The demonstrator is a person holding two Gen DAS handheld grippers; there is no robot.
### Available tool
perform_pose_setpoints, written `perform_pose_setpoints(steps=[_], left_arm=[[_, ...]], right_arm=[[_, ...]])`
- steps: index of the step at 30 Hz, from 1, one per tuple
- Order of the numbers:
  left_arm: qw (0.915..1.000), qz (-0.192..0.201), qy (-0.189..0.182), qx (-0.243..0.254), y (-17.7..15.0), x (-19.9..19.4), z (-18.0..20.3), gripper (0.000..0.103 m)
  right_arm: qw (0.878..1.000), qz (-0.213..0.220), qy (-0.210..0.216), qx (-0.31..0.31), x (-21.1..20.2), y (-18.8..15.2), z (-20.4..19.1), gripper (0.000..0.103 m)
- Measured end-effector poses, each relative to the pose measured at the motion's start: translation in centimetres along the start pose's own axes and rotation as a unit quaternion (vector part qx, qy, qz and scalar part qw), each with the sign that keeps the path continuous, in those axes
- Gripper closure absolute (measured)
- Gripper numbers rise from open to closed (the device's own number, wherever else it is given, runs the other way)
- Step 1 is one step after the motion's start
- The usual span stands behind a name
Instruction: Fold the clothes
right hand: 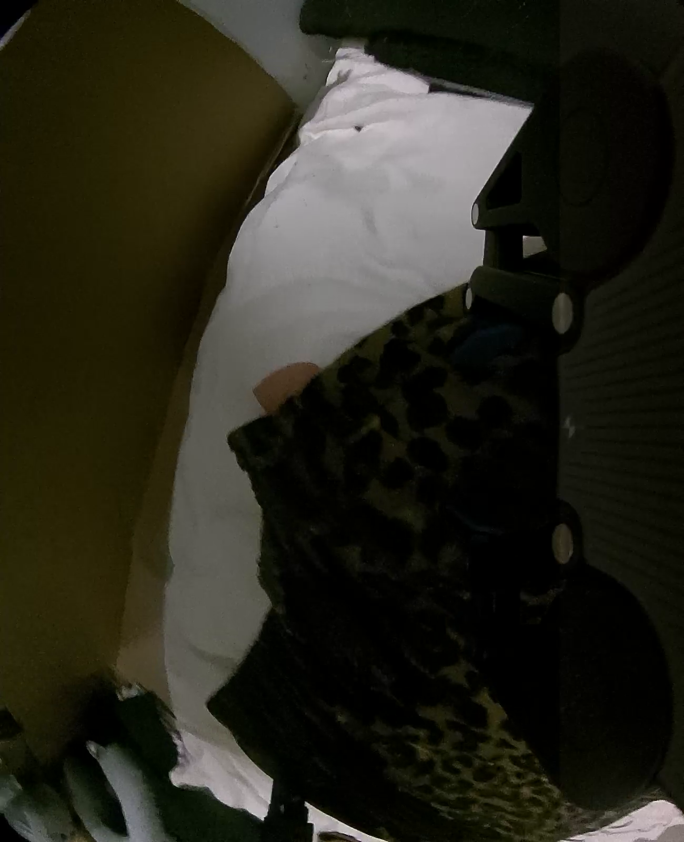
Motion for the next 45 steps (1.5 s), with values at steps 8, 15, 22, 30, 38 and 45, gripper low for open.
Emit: perform_pose_setpoints(steps=[8, 15, 22, 30, 38, 45], left_arm=[[0.9997, 0.003, -0.01, 0.022, 2.1, 2.0, 0.5, 0.049], [0.9999, 0.004, 0.0, 0.016, 2.6, 2.8, 0.0, 0.05], [0.9994, 0.013, 0.005, 0.032, 2.7, 1.8, 0.0, 0.051], [0.9995, 0.008, 0.019, 0.023, 2.7, 2.1, -1.5, 0.044], [0.9987, -0.022, -0.032, 0.033, 2.8, 3.9, 0.1, 0.06], [0.9981, 0.004, -0.015, 0.06, 3.2, 2.0, -0.2, 0.094]], right_arm=[[0.999, 0.022, 0.029, 0.004, 2.1, 3.1, 0.2, 0.041], [0.999, 0.03, 0.039, -0.012, 3.4, 5.6, -0.6, 0.044], [0.998, 0.032, -0.001, -0.047, 3.5, 6.8, -1.0, 0.047], [0.997, 0.018, -0.02, -0.069, 3.5, 7.6, -0.4, 0.045], [0.994, -0.01, 0.007, -0.113, 5.0, 7.8, -1.8, 0.075], [0.989, 0.01, -0.012, -0.145, 3.3, 8.4, -2.3, 0.092]])
Point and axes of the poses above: each gripper's, at about its wrist camera, not at the fingertips, and x roughly the way its jaws point, z to its right, y to its top, the point moved 10 cm from there along x, roughly the way its jaws point, and after that the axes turned 6 degrees about -z, right-handed, at the moved point
